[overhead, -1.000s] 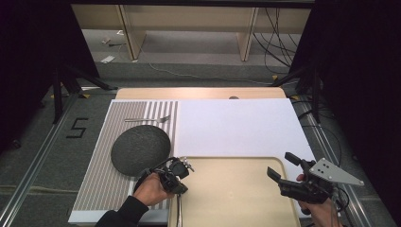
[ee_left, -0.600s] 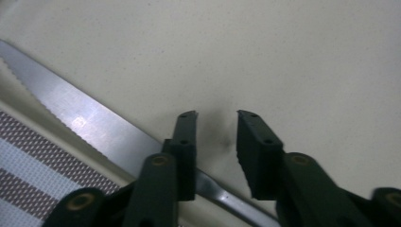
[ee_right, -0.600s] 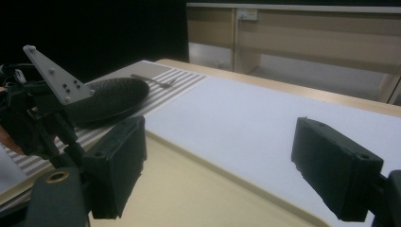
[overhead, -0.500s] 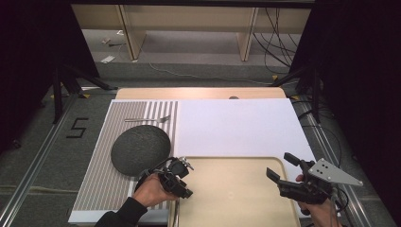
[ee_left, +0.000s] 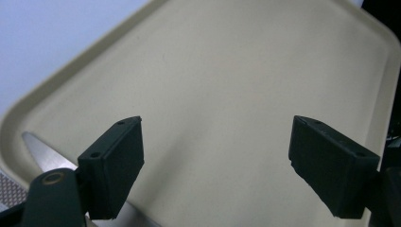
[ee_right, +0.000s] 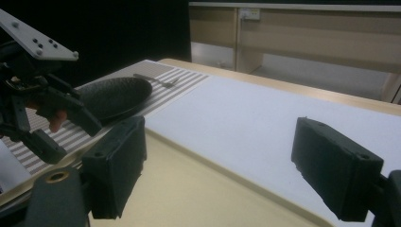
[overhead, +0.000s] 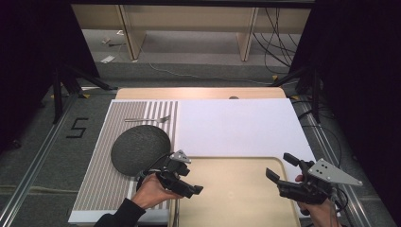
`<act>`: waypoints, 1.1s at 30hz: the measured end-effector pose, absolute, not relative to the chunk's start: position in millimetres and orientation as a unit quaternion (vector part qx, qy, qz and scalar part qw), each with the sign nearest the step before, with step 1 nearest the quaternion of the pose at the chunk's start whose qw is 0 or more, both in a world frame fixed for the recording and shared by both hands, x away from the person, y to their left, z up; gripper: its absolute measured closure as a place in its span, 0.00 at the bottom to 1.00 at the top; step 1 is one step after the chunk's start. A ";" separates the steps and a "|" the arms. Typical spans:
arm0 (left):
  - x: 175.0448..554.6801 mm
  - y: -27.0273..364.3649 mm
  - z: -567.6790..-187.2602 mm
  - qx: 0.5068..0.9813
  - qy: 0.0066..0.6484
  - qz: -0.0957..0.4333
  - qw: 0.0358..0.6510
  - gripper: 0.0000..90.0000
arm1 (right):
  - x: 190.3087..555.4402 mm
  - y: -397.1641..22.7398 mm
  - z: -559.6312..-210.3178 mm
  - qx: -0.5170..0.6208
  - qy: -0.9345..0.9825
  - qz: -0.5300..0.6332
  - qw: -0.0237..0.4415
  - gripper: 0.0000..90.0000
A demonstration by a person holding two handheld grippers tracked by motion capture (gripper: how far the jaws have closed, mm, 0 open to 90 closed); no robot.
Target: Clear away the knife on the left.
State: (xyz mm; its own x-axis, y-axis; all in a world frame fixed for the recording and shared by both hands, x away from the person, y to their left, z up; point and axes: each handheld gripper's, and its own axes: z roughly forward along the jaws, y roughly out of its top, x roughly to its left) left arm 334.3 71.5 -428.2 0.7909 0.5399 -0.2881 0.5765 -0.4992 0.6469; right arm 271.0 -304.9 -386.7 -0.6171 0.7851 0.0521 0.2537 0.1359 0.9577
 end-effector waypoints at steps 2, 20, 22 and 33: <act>333.6 75.2 -424.1 0.854 0.323 -0.018 0.408 0.18 | 270.8 -304.5 -386.8 0.365 0.713 0.548 0.241 0.22; 324.1 100.9 -407.5 0.786 0.316 0.034 0.530 0.17 | 270.6 -304.2 -386.7 0.365 0.713 0.549 0.239 0.22; 323.0 104.1 -406.8 0.779 0.319 0.040 0.539 0.17 | 270.8 -304.2 -386.8 0.365 0.713 0.549 0.239 0.22; 313.5 118.1 -405.5 0.760 0.314 0.076 0.565 0.17 | 271.0 -304.3 -386.9 0.365 0.711 0.552 0.237 0.22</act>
State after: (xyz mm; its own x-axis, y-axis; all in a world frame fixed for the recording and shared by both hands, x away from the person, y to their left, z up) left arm 313.5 118.1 -405.5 0.7917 0.5624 -0.2385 0.3904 -0.1657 0.9056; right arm 271.0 -304.3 -386.9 -0.6206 0.7813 0.0661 0.2576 0.1235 0.9583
